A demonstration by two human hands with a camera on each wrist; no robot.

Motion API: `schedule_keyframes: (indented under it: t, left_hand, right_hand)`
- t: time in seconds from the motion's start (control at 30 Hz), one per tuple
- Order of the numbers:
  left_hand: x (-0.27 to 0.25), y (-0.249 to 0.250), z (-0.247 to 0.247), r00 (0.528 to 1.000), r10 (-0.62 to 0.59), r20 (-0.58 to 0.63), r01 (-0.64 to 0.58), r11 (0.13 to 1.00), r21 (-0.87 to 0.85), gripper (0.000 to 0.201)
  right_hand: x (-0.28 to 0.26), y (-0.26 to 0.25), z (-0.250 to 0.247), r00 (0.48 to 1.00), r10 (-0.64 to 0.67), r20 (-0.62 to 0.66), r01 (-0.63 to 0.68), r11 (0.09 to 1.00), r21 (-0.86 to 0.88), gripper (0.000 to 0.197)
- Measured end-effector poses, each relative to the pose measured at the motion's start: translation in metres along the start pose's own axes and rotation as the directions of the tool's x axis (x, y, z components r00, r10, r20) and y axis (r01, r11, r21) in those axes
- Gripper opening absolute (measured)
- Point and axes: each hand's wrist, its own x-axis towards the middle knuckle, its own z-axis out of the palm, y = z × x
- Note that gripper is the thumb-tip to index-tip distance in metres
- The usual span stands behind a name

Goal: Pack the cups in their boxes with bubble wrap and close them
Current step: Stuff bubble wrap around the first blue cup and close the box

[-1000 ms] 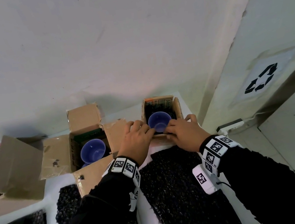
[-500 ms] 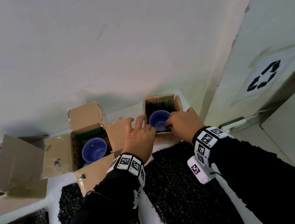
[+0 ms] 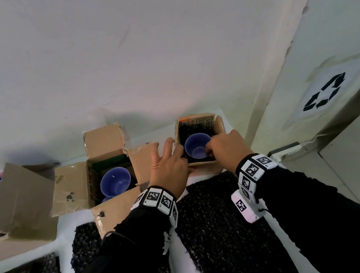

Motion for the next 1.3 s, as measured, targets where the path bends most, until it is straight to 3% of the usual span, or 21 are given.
schedule_keyframes:
  t: [0.13,0.23,0.33,0.4,0.5,0.63,0.7,0.8,0.9,1.07,1.17,1.3]
  left_hand:
    - [0.003,0.0,0.002,0.999,0.032,-0.023,-0.032,0.999,-0.002,0.013]
    - [0.0,-0.002,0.003,0.997,0.037,-0.069,-0.041,0.998,-0.048,0.009]
    - [-0.005,-0.003,0.012,0.99,0.013,-0.144,-0.036,0.986,-0.162,0.044]
    - [-0.007,-0.001,0.014,0.99,0.049,-0.129,-0.071,0.983,-0.169,0.05]
    - [-0.005,-0.002,0.012,0.991,0.081,-0.104,-0.095,0.986,-0.139,0.035]
    - [0.001,-0.007,0.01,0.984,0.116,-0.138,-0.127,0.989,-0.074,0.012]
    - [0.004,-0.009,0.008,0.981,0.15,-0.125,-0.157,0.987,-0.045,0.016]
    - [0.003,-0.008,0.008,0.979,0.152,-0.137,-0.158,0.987,-0.04,0.023]
    - [0.003,-0.004,0.006,0.987,0.127,-0.104,-0.13,0.991,-0.024,0.022]
    - [0.005,0.003,0.0,0.997,0.072,0.039,-0.071,0.997,-0.007,0.012]
    - [0.005,0.008,-0.002,0.999,0.04,0.018,-0.04,0.999,-0.002,0.014]
    - [-0.005,0.013,-0.006,0.999,0.042,-0.024,-0.042,0.999,-0.026,0.028]
  right_hand:
    - [-0.001,-0.002,0.008,1.0,0.016,0.016,-0.016,1.0,-0.004,0.033]
    - [0.0,0.002,0.006,1.0,0.019,0.011,-0.02,0.994,0.11,0.029]
    - [-0.008,0.009,0.008,0.995,-0.025,-0.093,0.049,0.963,0.266,0.019]
    - [-0.018,0.012,0.012,0.994,-0.108,-0.02,0.11,0.978,0.179,0.028]
    - [-0.025,0.017,0.018,0.987,-0.153,0.045,0.15,0.986,0.068,0.028]
    - [-0.025,0.018,0.021,0.987,-0.16,-0.007,0.16,0.987,0.013,0.021]
    - [-0.027,0.017,0.023,0.985,-0.17,-0.043,0.169,0.985,-0.012,0.023]
    - [-0.027,0.017,0.032,0.973,-0.184,-0.141,0.182,0.983,-0.027,0.048]
    - [-0.026,0.014,0.034,0.959,-0.205,-0.197,0.202,0.979,-0.037,0.044]
    - [-0.03,0.009,0.037,0.971,-0.161,-0.176,0.145,0.984,-0.102,0.03]
    - [-0.036,0.006,0.035,0.966,-0.132,-0.224,0.103,0.986,-0.134,0.029]
    - [-0.064,0.001,0.03,0.931,-0.006,-0.365,0.019,0.999,0.033,0.045]
